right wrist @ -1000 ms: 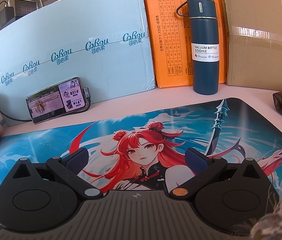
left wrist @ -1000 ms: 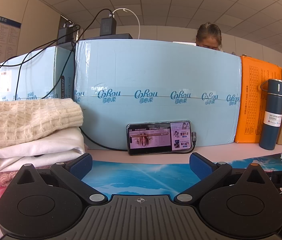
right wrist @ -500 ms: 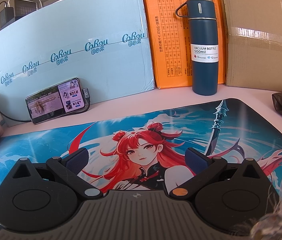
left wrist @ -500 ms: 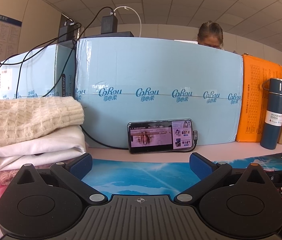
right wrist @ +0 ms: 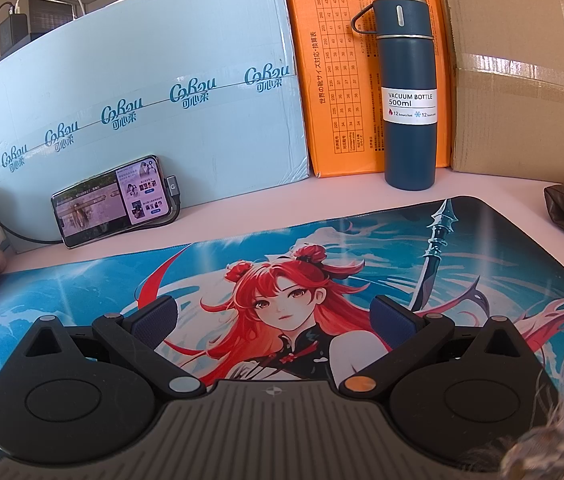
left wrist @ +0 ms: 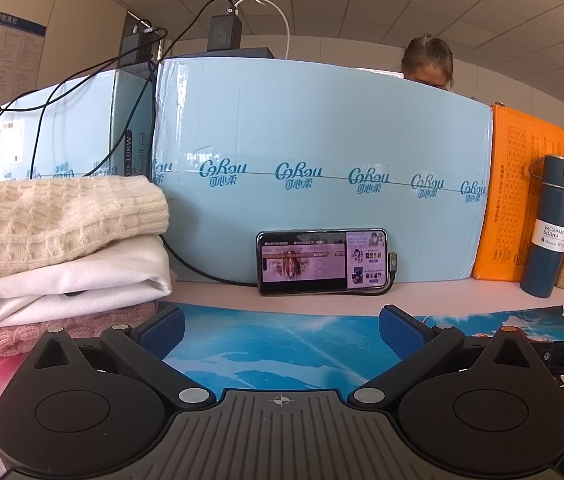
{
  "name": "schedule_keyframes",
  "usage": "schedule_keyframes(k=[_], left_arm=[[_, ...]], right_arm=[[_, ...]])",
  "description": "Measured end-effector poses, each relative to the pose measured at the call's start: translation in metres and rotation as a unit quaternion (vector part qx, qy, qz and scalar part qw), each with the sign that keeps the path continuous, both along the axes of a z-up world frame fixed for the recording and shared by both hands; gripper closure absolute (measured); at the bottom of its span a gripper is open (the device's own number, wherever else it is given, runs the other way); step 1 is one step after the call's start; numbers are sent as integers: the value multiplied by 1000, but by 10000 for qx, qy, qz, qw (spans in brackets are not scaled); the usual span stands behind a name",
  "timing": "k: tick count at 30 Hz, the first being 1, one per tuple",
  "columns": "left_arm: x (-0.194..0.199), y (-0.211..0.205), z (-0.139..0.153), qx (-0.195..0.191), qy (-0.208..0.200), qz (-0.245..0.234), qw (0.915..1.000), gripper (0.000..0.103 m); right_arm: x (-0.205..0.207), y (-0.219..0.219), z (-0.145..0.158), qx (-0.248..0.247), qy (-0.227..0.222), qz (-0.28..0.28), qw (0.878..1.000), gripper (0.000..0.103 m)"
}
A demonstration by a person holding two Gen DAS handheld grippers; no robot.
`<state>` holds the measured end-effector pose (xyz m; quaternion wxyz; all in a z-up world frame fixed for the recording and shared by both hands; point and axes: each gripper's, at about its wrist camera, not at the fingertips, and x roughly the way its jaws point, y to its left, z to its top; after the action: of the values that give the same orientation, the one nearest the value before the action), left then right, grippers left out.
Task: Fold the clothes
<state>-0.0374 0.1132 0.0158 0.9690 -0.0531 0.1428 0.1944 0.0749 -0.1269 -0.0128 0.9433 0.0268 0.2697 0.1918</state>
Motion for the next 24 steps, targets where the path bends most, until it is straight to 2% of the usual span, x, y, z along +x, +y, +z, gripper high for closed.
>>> schedule_keyframes(k=[24], left_arm=[[0, 1, 0, -9, 10, -18, 10000, 0]], right_arm=[[1, -1, 0, 19, -11, -28, 10000, 0]])
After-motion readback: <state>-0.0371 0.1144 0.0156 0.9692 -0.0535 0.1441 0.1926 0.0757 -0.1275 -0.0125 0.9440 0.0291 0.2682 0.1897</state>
